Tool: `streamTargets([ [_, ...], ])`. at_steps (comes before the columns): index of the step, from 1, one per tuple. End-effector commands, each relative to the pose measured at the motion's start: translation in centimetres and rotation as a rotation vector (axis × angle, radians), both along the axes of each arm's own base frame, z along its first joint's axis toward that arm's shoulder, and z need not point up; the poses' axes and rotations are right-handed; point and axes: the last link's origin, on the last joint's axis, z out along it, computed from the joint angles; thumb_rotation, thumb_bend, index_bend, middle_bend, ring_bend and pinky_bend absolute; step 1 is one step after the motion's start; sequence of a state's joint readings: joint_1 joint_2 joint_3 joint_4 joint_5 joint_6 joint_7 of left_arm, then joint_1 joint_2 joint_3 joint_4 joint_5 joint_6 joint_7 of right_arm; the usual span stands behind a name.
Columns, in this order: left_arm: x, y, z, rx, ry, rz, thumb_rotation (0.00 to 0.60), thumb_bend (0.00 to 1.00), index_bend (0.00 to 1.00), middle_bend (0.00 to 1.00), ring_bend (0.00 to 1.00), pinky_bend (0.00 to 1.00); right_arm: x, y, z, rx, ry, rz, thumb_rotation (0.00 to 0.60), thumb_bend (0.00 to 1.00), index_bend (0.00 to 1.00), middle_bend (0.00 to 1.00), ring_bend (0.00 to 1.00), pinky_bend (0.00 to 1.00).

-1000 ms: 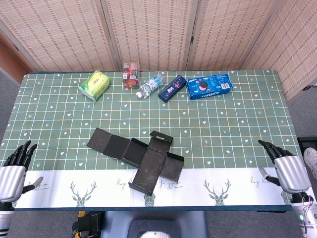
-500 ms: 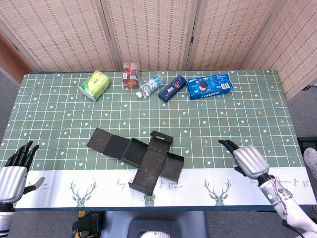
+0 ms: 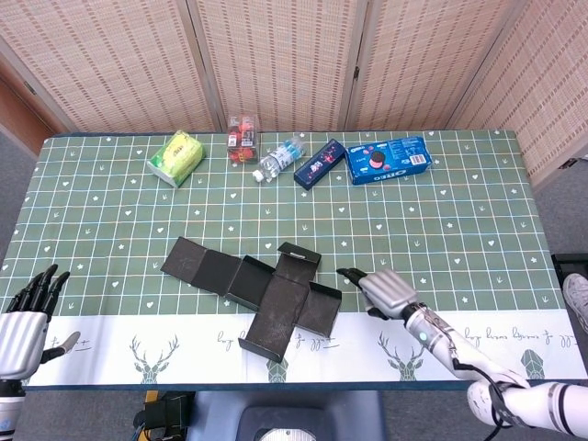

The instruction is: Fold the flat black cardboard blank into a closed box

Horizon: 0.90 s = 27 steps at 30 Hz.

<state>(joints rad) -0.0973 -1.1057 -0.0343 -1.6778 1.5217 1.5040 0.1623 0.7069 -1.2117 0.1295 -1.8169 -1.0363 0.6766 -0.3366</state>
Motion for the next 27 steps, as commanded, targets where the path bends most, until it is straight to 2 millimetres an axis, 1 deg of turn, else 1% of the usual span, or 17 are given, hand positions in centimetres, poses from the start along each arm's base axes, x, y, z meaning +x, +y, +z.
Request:
streamTargets([
  [1, -0.1, 0.0, 0.0, 0.000, 0.001, 0.002, 0.600, 0.15, 0.07, 0.00, 0.07, 0.19, 0.5, -0.7, -2.0, 0.033, 0.004, -0.015, 0.600, 1.00, 0.04, 0.14, 0.84, 1.00],
  [4, -0.3, 0.0, 0.1, 0.000, 0.004, 0.007, 0.600, 0.15, 0.07, 0.00, 0.07, 0.19, 0.9, -0.9, -3.4, 0.060, -0.003, -0.033, 0.600, 1.00, 0.04, 0.14, 0.84, 1.00],
  [8, -0.4, 0.0, 0.1, -0.001, 0.005, 0.010, 0.600, 0.15, 0.07, 0.00, 0.07, 0.19, 1.7, -0.7, -4.8, 0.097, -0.019, -0.037, 0.600, 1.00, 0.04, 0.14, 0.84, 1.00],
  [16, -0.5, 0.3, -0.1, -0.019, 0.011, 0.001, 0.600, 0.15, 0.07, 0.00, 0.07, 0.19, 4.6, 1.0, -7.3, 0.213, -0.098, -0.026, 0.600, 1.00, 0.04, 0.14, 0.84, 1.00],
  [19, -0.3, 0.8, -0.1, -0.033, 0.021, -0.020, 0.600, 0.15, 0.09, 0.00, 0.08, 0.19, 5.9, 1.6, -8.1, 0.243, -0.133, -0.010, 0.600, 1.00, 0.04, 0.14, 0.84, 1.00],
  [22, 0.0, 1.6, -0.2, -0.054, 0.029, -0.051, 0.600, 0.15, 0.11, 0.00, 0.11, 0.21, 7.2, 2.3, -8.6, 0.281, -0.174, -0.008, 0.600, 1.00, 0.04, 0.14, 0.84, 1.00],
  [24, 0.3, 2.4, -0.2, -0.071, 0.035, -0.077, 0.600, 0.15, 0.13, 0.01, 0.16, 0.21, 7.8, 2.3, -8.6, 0.283, -0.185, 0.010, 0.600, 1.00, 0.04, 0.14, 0.84, 1.00],
  [25, 0.5, 3.0, -0.3, -0.086, 0.039, -0.097, 0.600, 0.15, 0.14, 0.03, 0.20, 0.22, 8.0, 2.3, -8.3, 0.270, -0.190, 0.023, 0.600, 1.00, 0.04, 0.14, 0.84, 1.00],
  [26, 0.7, 3.6, -0.5, -0.109, 0.038, -0.118, 0.600, 0.15, 0.16, 0.05, 0.27, 0.23, 8.1, 2.1, -7.8, 0.252, -0.196, 0.030, 0.600, 1.00, 0.04, 0.14, 0.84, 1.00],
  [27, 0.9, 4.0, -0.6, -0.127, 0.035, -0.132, 0.600, 0.15, 0.18, 0.08, 0.38, 0.25, 8.1, 2.0, -7.4, 0.235, -0.203, 0.033, 0.600, 1.00, 0.04, 0.14, 0.84, 1.00],
])
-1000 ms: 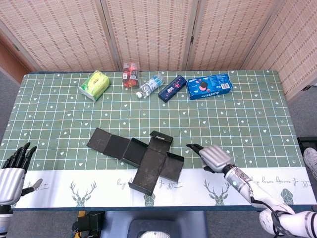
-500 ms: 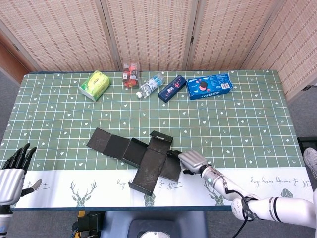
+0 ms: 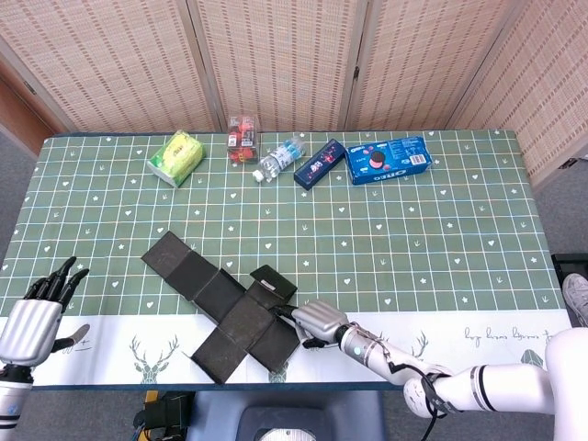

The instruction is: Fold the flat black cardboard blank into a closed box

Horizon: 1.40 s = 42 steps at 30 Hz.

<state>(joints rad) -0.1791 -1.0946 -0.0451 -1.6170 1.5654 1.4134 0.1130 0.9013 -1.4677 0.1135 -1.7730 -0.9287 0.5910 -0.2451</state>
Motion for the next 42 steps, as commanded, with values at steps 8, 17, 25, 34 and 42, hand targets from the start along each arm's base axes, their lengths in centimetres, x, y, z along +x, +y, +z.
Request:
streamTargets([
  [8, 3.1, 3.6, -1.7, -0.267, -0.021, -0.190, 0.600, 0.15, 0.34, 0.33, 0.77, 0.58, -0.7, -1.8, 8.1, -0.248, -0.052, 0.010, 0.600, 1.00, 0.04, 0.14, 0.84, 1.00],
  [17, 5.0, 3.6, -4.8, -0.598, 0.086, -0.247, 0.600, 0.38, 0.30, 0.27, 0.80, 0.80, -2.7, -2.7, 14.0, -0.406, -0.034, -0.016, 0.600, 1.00, 0.04, 0.14, 0.84, 1.00],
  [25, 6.5, 4.0, -7.4, -0.753, 0.176, -0.232, 0.600, 0.50, 0.19, 0.19, 0.78, 0.82, -4.2, -2.3, 14.8, -0.418, -0.023, -0.040, 0.600, 1.00, 0.04, 0.14, 0.84, 1.00],
  [34, 6.9, 5.3, -9.6, -0.825, 0.230, -0.141, 0.600, 0.57, 0.08, 0.12, 0.75, 0.83, -5.0, -2.2, 15.3, -0.426, -0.024, -0.051, 0.600, 1.00, 0.04, 0.14, 0.84, 1.00],
  [42, 8.1, 7.3, -11.2, -0.820, 0.226, -0.121, 0.600, 0.57, 0.05, 0.11, 0.74, 0.84, -5.5, -2.1, 15.7, -0.435, -0.030, -0.065, 0.600, 1.00, 0.04, 0.14, 0.84, 1.00],
])
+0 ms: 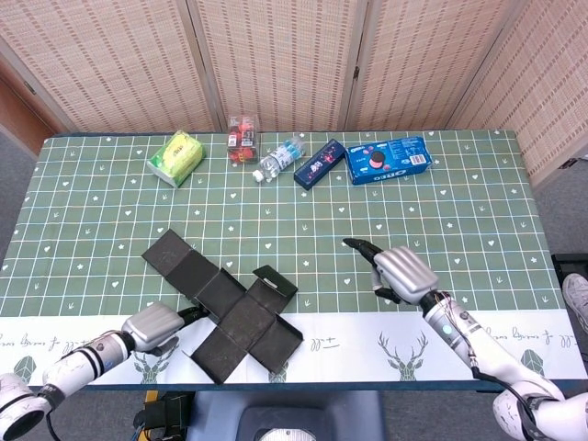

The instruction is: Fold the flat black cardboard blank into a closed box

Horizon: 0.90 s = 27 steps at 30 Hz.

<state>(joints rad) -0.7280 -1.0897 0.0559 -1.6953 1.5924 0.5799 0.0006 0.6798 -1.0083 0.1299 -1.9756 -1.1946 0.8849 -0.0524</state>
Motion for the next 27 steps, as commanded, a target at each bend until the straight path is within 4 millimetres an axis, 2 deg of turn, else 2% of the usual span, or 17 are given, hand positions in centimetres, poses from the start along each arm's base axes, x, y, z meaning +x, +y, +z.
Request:
streamTargets([
  [1, 0.9, 1.1, -0.7, 0.006, -0.009, -0.005, 0.600, 0.57, 0.04, 0.11, 0.74, 0.84, -0.2, 0.0, 0.2, -0.006, -0.004, -0.004, 0.600, 1.00, 0.04, 0.14, 0.84, 1.00],
  [12, 4.6, 5.4, -2.6, 0.050, -0.082, 0.006, 0.600, 0.57, 0.02, 0.09, 0.72, 0.84, -0.9, 0.0, 0.8, -0.028, -0.028, -0.023, 0.600, 1.00, 0.04, 0.14, 0.84, 1.00],
  [22, 8.1, 7.7, -5.2, 0.041, -0.119, -0.030, 0.600, 0.57, 0.00, 0.04, 0.69, 0.84, -1.7, 0.2, 0.7, -0.015, -0.015, -0.041, 0.600, 1.00, 0.04, 0.14, 0.84, 1.00],
  [27, 8.5, 8.9, -4.5, 0.121, -0.162, -0.036, 0.600, 0.57, 0.00, 0.01, 0.68, 0.85, -2.4, 0.7, -0.3, 0.050, 0.022, -0.064, 0.600, 1.00, 0.04, 0.15, 0.84, 1.00],
])
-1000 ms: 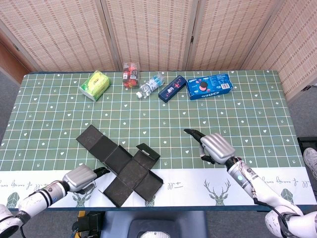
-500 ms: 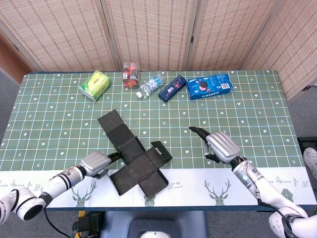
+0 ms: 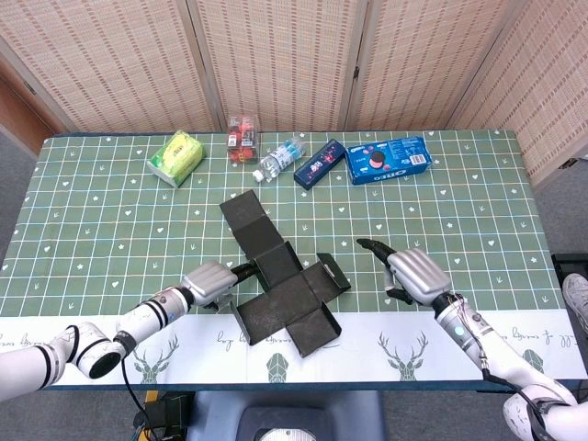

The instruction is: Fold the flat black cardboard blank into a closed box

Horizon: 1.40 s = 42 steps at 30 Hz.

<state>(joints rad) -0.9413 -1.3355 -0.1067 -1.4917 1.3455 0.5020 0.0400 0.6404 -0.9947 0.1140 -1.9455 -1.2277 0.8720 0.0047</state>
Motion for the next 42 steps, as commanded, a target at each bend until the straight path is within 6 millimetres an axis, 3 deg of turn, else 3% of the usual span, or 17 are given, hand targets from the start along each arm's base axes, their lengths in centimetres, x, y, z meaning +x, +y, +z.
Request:
streamTargets([
  [1, 0.0, 0.6, 1.0, 0.064, -0.040, 0.006, 0.600, 0.57, 0.00, 0.01, 0.68, 0.85, -0.4, 0.5, -0.9, 0.064, 0.020, -0.022, 0.600, 1.00, 0.04, 0.16, 0.84, 1.00],
  [12, -3.9, -2.1, 7.1, 0.224, -0.114, 0.059, 0.600, 0.57, 0.00, 0.00, 0.67, 0.85, -1.3, 2.5, -4.8, 0.273, 0.094, -0.036, 0.600, 1.00, 0.04, 0.16, 0.84, 1.00],
  [25, -6.2, -5.3, 11.0, 0.277, -0.156, 0.090, 0.600, 0.57, 0.00, 0.00, 0.67, 0.86, -1.5, 3.7, -8.1, 0.389, 0.165, -0.031, 0.600, 1.00, 0.04, 0.16, 0.84, 1.00],
  [32, -6.7, -6.2, 12.0, 0.294, -0.170, 0.100, 0.600, 0.57, 0.00, 0.00, 0.67, 0.86, 1.0, 4.5, -10.6, 0.458, 0.128, 0.026, 0.600, 1.00, 0.04, 0.16, 0.84, 1.00],
  [42, -7.7, -6.9, 13.4, 0.327, -0.179, 0.113, 0.600, 0.57, 0.00, 0.00, 0.66, 0.86, 6.6, 4.1, -15.1, 0.475, 0.063, 0.151, 0.600, 1.00, 0.04, 0.16, 0.84, 1.00],
])
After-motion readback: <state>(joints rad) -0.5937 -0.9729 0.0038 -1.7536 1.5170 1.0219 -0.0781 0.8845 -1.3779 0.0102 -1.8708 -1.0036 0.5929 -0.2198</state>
